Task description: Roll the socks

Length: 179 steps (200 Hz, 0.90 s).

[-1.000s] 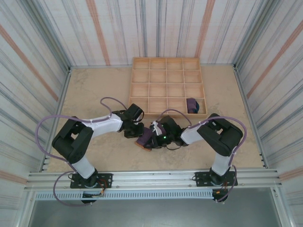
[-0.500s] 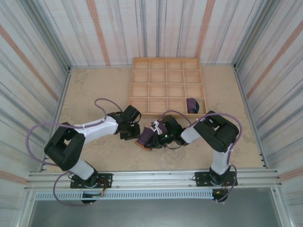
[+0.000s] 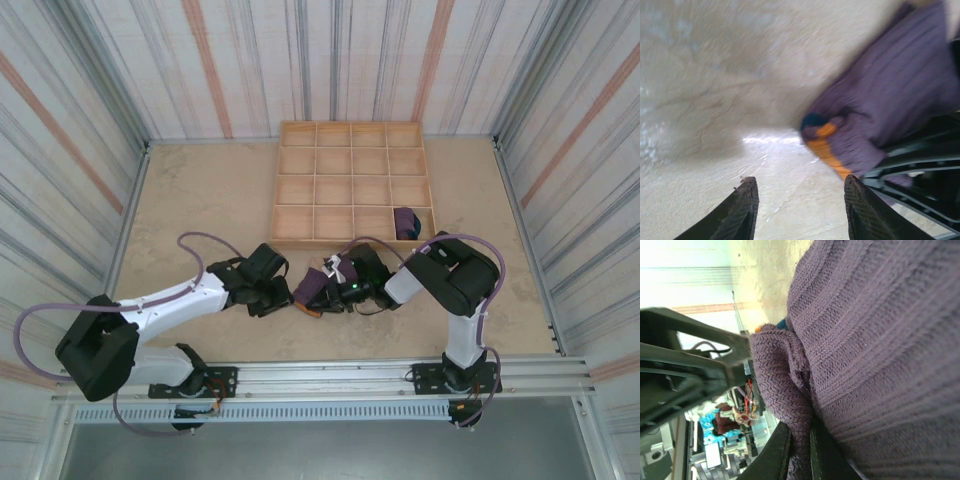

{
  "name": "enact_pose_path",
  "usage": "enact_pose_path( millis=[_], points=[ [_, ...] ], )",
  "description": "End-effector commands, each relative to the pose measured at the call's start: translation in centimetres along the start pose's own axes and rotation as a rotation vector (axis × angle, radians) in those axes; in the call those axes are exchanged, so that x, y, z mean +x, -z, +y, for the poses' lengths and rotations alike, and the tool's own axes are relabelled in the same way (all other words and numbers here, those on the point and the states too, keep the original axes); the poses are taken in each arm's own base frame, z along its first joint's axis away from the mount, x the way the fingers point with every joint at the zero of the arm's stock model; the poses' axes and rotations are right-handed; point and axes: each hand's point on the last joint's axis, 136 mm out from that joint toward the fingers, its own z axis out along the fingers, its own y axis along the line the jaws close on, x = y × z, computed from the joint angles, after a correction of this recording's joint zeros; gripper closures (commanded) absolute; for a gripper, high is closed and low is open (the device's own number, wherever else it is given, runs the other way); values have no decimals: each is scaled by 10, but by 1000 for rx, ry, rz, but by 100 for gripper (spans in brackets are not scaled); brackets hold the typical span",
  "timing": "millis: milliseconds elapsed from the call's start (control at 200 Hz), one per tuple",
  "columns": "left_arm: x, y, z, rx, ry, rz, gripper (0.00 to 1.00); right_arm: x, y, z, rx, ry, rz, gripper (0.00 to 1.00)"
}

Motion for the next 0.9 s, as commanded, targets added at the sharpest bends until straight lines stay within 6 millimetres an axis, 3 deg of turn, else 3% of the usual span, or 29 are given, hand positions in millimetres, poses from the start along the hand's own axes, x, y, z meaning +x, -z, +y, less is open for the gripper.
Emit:
enact_pose_path(
  millis=[0,150,381,892],
  points=[
    [5,-10,-1,20,108,-6,53,29,7,-80,227,-299,9,100],
    [7,-21,-8,50,131,-9,58,27,6,-82,222,-327,11,100],
    [-7,-22,-22,123,152,-87,61,29,6,-86,226,-353,14,100],
    [-11,-49,-7,116,263,-118,64,32,7,-91,223,-367,10,100]
  ],
)
